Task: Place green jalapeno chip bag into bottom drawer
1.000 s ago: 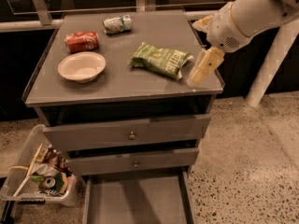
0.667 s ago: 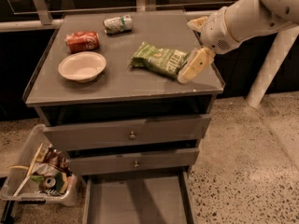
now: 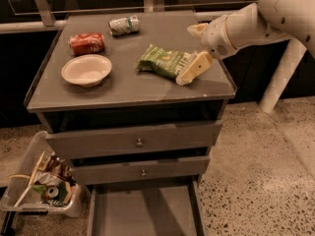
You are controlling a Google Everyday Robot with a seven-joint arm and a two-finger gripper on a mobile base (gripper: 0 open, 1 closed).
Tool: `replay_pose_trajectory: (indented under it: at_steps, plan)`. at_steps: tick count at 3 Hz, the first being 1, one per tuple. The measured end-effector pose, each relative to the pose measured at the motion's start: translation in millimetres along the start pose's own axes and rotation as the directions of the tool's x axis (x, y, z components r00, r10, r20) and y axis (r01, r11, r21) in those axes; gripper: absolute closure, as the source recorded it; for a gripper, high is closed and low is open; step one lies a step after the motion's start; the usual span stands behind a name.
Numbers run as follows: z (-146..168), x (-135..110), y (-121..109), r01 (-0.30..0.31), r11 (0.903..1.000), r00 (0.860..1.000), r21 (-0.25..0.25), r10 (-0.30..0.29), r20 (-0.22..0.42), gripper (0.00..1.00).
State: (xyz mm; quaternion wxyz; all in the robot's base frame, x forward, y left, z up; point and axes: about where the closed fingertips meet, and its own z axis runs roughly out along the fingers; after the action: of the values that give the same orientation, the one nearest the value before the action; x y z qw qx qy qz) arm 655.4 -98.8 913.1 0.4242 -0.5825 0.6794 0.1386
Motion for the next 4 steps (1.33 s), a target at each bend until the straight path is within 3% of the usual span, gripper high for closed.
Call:
replay_pose_trajectory:
  at_steps: [2,4]
  plan:
    - [45.5,16.7,-21.6,-0.059,0.9963,0.998,-0.063,0.058,-0.018,0.0]
    - [79.8,35.2,-28.2,-0.117,0.9885,0.992,-0.096,0.111,-0.065,0.0]
